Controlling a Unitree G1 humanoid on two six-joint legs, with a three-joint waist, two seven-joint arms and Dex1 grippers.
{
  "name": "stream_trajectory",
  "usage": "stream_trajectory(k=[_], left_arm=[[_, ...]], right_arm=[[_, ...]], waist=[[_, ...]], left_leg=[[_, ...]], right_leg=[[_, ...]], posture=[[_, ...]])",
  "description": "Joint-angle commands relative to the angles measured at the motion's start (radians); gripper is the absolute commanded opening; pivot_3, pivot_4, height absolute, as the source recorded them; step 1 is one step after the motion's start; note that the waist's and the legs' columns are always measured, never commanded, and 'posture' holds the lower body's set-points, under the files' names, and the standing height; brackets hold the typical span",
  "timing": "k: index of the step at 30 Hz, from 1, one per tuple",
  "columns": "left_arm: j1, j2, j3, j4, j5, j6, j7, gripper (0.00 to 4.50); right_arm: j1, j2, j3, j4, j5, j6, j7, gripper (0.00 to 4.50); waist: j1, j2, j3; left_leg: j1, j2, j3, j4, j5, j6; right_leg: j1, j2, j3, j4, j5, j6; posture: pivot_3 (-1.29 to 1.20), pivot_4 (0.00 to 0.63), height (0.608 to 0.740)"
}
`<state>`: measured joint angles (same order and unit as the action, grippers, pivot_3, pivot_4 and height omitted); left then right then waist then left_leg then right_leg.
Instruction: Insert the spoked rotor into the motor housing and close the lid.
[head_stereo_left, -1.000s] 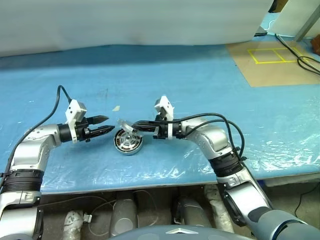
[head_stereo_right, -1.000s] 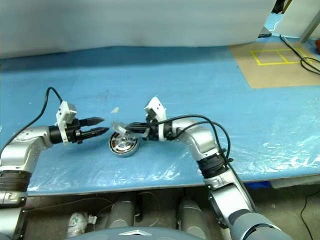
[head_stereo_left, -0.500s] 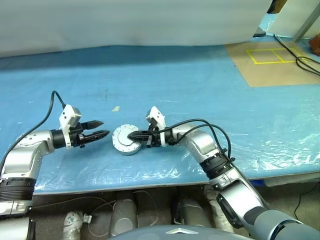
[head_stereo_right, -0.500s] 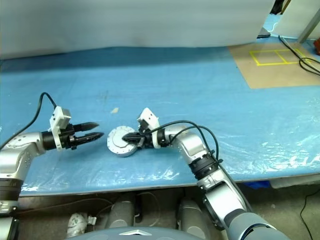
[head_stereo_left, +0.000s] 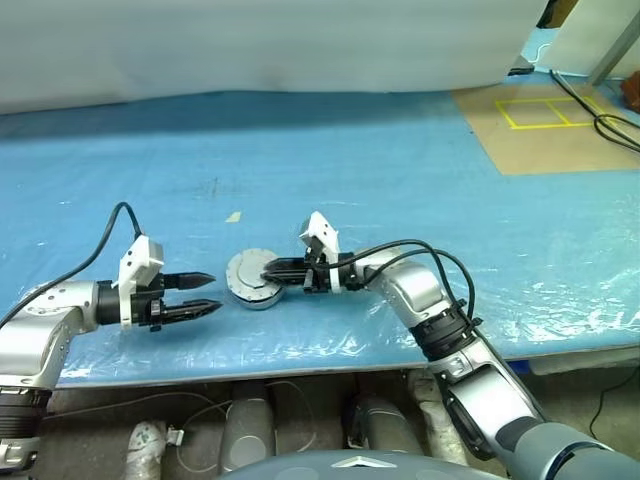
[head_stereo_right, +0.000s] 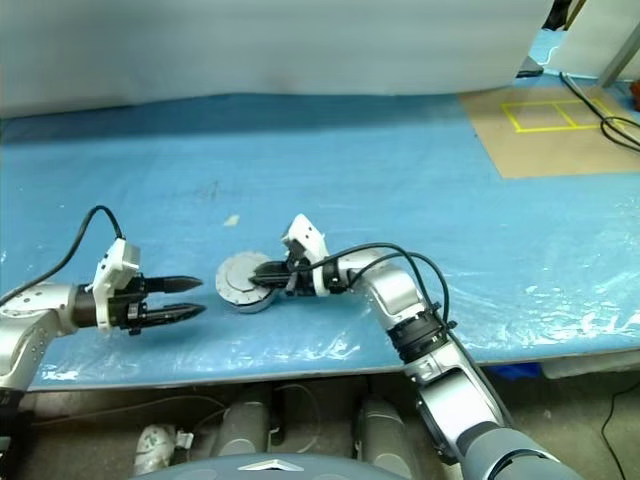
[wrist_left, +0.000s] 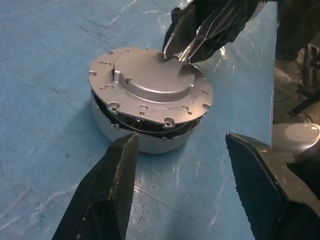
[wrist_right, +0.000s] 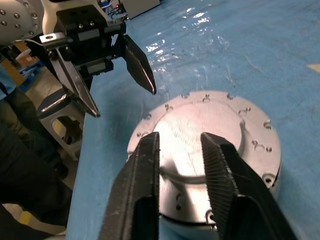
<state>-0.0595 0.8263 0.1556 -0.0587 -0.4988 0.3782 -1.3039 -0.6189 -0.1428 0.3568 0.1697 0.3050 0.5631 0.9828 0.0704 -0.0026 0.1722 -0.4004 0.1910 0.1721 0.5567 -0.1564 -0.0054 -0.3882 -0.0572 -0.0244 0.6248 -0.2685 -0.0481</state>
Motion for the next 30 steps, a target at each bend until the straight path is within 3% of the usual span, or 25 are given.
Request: stream_trajectory(k=[1, 4, 12, 27, 30], left_arm=[[0.027, -0.01, 0.015, -0.083, -0.039, 0.006, 0.011, 2.93], [0.048, -0.018, 0.025, -0.112, -0.066, 0.025, 0.022, 2.93], [0.058, -0.019, 0.021, -0.111, -0.059, 0.01, 0.043, 2.93], [0.033, -0.032, 0.001, -0.085, -0.05, -0.003, 0.053, 2.93], [0.029, -0.035, -0.003, -0.084, -0.051, -0.005, 0.055, 2.93]], right_arm=[[-0.027, -0.007, 0.017, -0.077, 0.025, 0.009, 0.055, 2.62], [-0.035, -0.01, 0.042, -0.062, 0.0, -0.006, 0.067, 3.61], [-0.06, 0.046, 0.066, 0.107, -0.126, -0.186, -0.014, 3.61], [-0.065, 0.042, 0.117, 0.155, -0.24, -0.33, 0.01, 3.61], [-0.063, 0.039, 0.115, 0.16, -0.247, -0.355, 0.023, 4.19]], waist=[[0.0, 0.0, 0.0], [0.0, 0.0, 0.0], [-0.003, 0.0, 0.0], [-0.003, 0.0, 0.0], [-0.002, 0.0, 0.0]], left_leg=[[0.0, 0.0, 0.0, 0.0, 0.0, 0.0], [-0.001, 0.0, 0.0, 0.0, 0.0, 0.0], [-0.001, 0.0, 0.0, 0.0, 0.0, 0.0], [-0.001, 0.0, 0.0, 0.001, 0.0, 0.0], [-0.001, 0.0, 0.0, 0.001, 0.0, 0.0]], right_leg=[[0.0, 0.0, 0.0, 0.0, 0.0, 0.0], [0.0, 0.0, 0.0, 0.0, 0.0, 0.0], [-0.001, 0.0, 0.0, 0.001, 0.0, 0.0], [0.0, 0.0, 0.0, 0.001, 0.0, 0.0], [0.0, 0.0, 0.0, 0.001, 0.0, 0.0]], posture=[[0.0, 0.15, 0.74], [0.0, 0.15, 0.74], [0.0, 0.15, 0.74], [0.0, 0.15, 0.74], [0.0, 0.15, 0.74]])
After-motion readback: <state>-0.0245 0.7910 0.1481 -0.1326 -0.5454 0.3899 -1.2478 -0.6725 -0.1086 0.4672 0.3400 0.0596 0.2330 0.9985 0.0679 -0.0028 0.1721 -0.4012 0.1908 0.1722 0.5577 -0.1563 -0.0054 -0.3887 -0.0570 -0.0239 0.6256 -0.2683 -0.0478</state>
